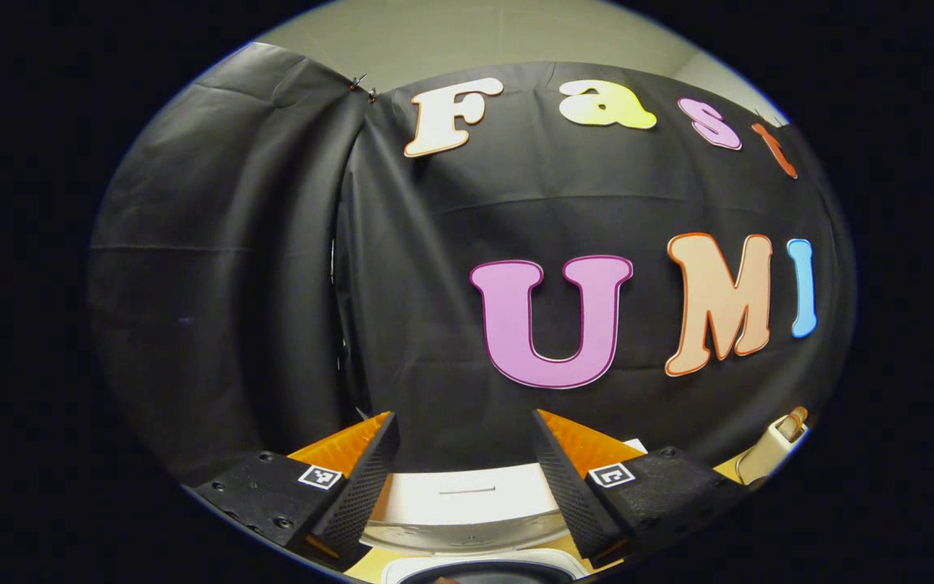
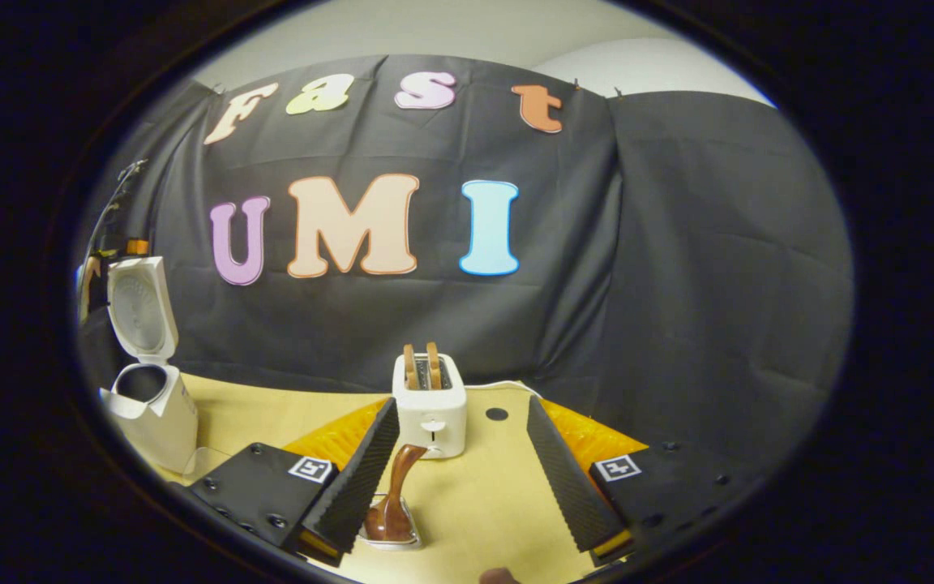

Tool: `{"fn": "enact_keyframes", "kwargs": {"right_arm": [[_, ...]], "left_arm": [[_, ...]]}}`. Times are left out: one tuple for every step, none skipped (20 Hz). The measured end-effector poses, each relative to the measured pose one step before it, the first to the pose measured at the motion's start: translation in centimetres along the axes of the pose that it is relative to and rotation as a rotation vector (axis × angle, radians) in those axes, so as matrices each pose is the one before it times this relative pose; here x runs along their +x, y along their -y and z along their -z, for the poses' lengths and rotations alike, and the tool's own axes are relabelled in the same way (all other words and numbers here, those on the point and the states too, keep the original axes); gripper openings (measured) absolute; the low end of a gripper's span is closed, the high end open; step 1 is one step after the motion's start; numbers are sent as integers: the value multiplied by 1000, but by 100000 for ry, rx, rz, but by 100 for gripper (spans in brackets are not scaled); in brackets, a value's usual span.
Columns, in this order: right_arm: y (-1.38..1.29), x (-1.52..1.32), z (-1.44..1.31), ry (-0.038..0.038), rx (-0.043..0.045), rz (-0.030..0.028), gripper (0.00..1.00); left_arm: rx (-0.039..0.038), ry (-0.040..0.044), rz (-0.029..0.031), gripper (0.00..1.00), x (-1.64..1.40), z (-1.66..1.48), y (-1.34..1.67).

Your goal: Close the left gripper, press the button to open the rice cooker; take a wooden spoon from the chopstick holder with the right hand, scoop a spoonful of rice and pour it into the rice cooker, then put the wooden spoon back into the chopstick holder.

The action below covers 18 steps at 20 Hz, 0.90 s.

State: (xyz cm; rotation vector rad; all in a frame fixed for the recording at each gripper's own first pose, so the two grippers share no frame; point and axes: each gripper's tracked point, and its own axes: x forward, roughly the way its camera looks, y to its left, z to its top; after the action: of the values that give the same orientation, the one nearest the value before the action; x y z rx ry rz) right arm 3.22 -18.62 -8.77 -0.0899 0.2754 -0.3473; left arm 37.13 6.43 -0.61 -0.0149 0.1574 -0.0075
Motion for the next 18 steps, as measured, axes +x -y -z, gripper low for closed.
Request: {"fn": "enact_keyframes", "kwargs": {"right_arm": [[-199,14,-39,66,62,-315,98],[-175,83,-93,177,-7,-486,98],[-154,85,-40,180,-103,-254,98],[-88,53,-57,149,20,-311,98],[-170,93,-22,79,283,-339,98],[-73,31,20,33,404,-351,98],[-149,198,56,-101,497,-329,98],[-166,112,83,-137,676,-591,98],[-254,-31,-32,-26,653,-676,99],[-172,84,-17,139,447,-624,99],[-218,4,-19,158,242,-694,99],[-312,44,-26,249,74,-570,99],[-177,0,-59,183,-33,-676,99],[-147,35,-61,195,47,-781,99],[-216,127,5,-21,24,-679,99],[-188,-5,34,-4,161,-732,99],[-144,-38,-9,-83,237,-609,99],[-125,66,10,-126,152,-626,99]], "left_arm": [[-1016,-761,-700,93,-144,294,-38],[-1318,1487,63,96,20,-203,-19],[-651,-745,248,94,-183,172,137],[965,-1631,-172,92,-54,232,-175],[-235,835,161,96,-87,-65,70],[-306,-1371,135,95,-411,316,60],[-99,-126,87,95,-376,-116,86],[-71,-73,85,96,-532,134,72],[-9,-525,10,96,-645,181,91],[-136,174,227,95,-646,168,31],[-389,-368,110,95,-756,260,137],[65,187,191,95,-796,233,187],[-130,-70,121,96,-799,263,43],[3,-13,79,95,-854,348,122],[25,-26,160,96,-677,299,87],[-162,-275,114,96,-727,430,160],[-30,-143,220,96,-673,294,112],[-774,-137,77,96,-733,342,99]]}}
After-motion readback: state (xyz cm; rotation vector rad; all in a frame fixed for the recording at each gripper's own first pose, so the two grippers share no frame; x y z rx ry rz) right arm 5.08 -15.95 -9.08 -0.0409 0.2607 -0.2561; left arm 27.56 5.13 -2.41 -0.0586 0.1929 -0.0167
